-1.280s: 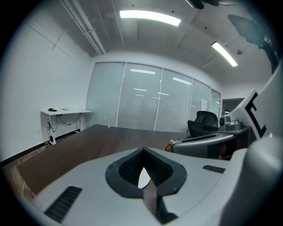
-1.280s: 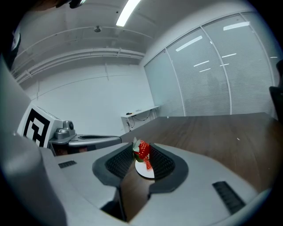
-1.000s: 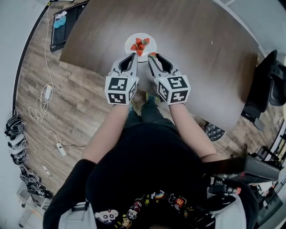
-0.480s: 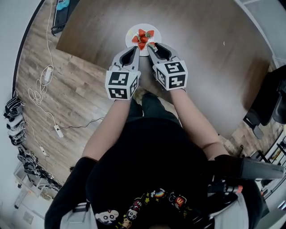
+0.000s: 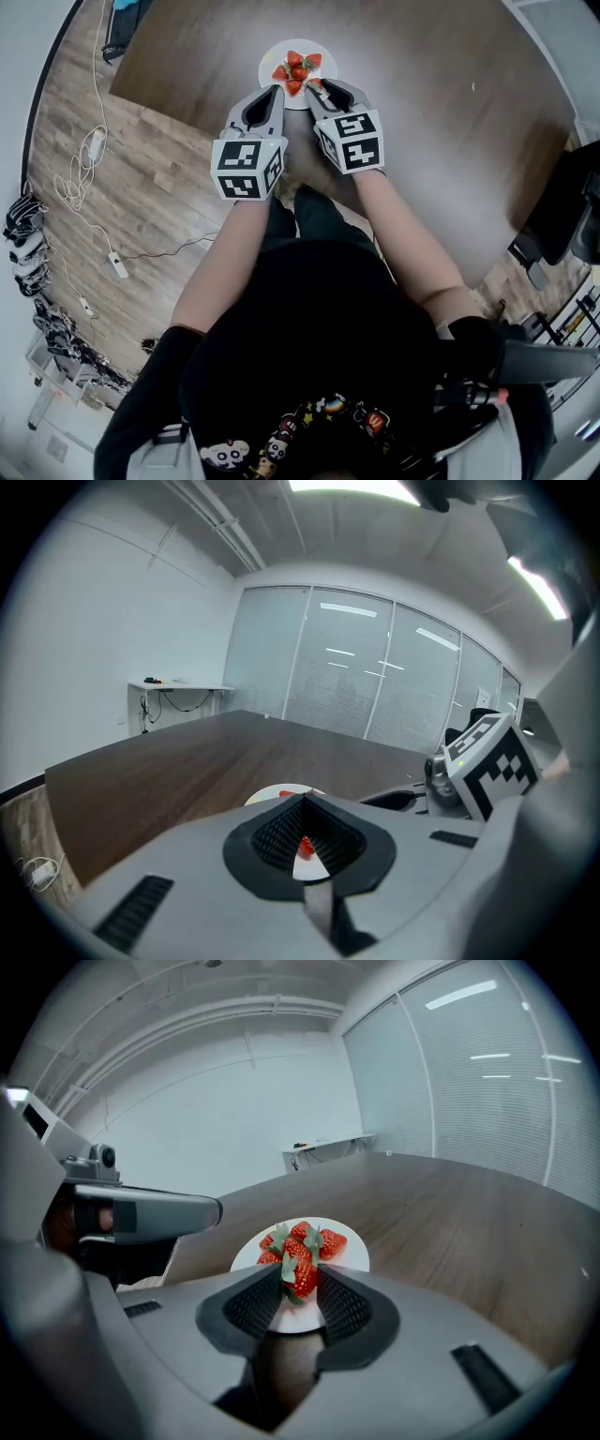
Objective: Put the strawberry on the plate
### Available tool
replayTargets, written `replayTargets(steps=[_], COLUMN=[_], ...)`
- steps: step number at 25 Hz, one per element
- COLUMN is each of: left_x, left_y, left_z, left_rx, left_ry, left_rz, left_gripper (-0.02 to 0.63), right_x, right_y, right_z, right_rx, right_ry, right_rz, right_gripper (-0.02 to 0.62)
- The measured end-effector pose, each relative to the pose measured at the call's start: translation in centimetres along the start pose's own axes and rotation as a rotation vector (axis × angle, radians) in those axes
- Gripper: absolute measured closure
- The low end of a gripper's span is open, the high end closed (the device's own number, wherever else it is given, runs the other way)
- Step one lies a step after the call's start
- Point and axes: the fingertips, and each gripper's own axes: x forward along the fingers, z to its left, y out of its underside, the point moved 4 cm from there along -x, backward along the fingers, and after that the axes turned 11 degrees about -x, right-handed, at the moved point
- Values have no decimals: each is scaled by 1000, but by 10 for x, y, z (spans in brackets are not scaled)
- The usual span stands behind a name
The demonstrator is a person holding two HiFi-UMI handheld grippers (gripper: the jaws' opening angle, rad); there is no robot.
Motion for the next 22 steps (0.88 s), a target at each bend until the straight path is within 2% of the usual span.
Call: replayTargets(steps=[5, 22], left_x=[-4, -7], left_y=[5, 8], left_z=[4, 0], left_rx=[-15, -25], left_ry=[-7, 3], left_rz=[1, 0], left_gripper=[618, 618], right_x=[7, 12], right_y=[0, 1], right_z=[1, 0], right_rx=[-43, -52], right_ry=[-11, -25], right_rz=[25, 29], right_gripper=[475, 474])
